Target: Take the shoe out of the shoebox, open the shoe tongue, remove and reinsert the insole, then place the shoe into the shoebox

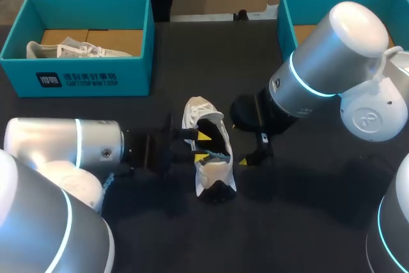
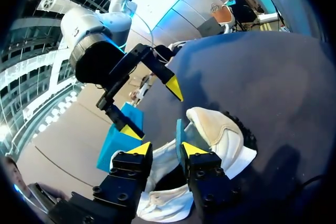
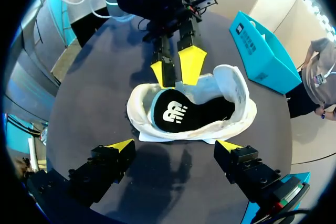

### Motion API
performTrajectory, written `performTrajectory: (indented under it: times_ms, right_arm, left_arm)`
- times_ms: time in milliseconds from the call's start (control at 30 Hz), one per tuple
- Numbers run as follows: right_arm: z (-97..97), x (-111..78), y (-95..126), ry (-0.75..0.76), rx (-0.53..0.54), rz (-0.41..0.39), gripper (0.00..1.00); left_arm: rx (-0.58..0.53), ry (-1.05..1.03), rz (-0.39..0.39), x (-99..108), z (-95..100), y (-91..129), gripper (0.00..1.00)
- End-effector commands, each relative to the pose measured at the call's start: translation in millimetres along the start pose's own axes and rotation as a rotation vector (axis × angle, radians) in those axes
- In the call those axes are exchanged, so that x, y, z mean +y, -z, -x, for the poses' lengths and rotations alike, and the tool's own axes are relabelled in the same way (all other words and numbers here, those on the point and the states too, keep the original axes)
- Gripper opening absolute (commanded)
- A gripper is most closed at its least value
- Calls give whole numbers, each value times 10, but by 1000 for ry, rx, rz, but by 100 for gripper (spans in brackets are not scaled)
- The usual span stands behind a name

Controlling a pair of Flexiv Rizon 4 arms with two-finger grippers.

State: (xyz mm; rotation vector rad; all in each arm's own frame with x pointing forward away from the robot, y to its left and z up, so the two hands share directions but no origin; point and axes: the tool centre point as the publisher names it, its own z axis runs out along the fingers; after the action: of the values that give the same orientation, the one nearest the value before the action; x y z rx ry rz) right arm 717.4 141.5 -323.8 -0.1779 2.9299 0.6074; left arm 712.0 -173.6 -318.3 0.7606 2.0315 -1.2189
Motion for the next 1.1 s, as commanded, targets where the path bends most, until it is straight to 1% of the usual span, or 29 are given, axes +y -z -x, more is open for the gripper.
performTrajectory:
  times_ms: [33, 300, 533, 567, 633, 667, 700, 733, 800, 833, 867, 933, 967, 1033, 1100]
  right_arm:
    - [-13, 3, -7, 0, -4, -3, 100]
    - [-13, 3, -7, 0, -4, -3, 100]
    - [-13, 3, -7, 0, -4, -3, 100]
    - [-13, 3, -7, 0, -4, -3, 100]
    - [-13, 3, -7, 0, -4, -3, 100]
    - [-13, 3, -7, 0, -4, -3, 100]
    - [-13, 3, -7, 0, -4, -3, 100]
    - [-13, 3, -7, 0, -4, -3, 100]
    - [-13, 3, -7, 0, -4, -3, 100]
    - [-13, 3, -7, 0, -4, -3, 100]
    - [-13, 3, -7, 0, -4, -3, 100]
    - [-13, 3, -7, 0, -4, -3, 100]
    - [-13, 3, -7, 0, -4, -3, 100]
    - [-13, 3, -7, 0, -4, -3, 100]
    - [-13, 3, -7, 0, -4, -3, 100]
  left_arm:
    - [5, -6, 0, -32, 29, 129, 39]
    - [25, -9, 1, -29, 79, 235, 41]
    - [125, -38, -19, -6, 140, 278, 43]
    - [136, -46, -12, -11, 145, 284, 42]
    - [163, -59, -15, -15, 166, 292, 44]
    - [184, -61, -18, -19, 175, 296, 47]
    - [198, -68, -20, -23, 183, 300, 58]
    - [219, -72, -28, -29, 194, 306, 74]
    - [247, -84, -32, -35, 207, 311, 78]
    - [276, -84, -41, -38, 218, 315, 82]
    - [285, -88, -39, -41, 223, 318, 89]
    - [306, -87, -46, -42, 236, 322, 91]
    - [320, -90, -45, -42, 244, 324, 90]
    - [344, -87, -48, -37, 255, 325, 91]
    - [368, -87, -49, -30, 268, 327, 95]
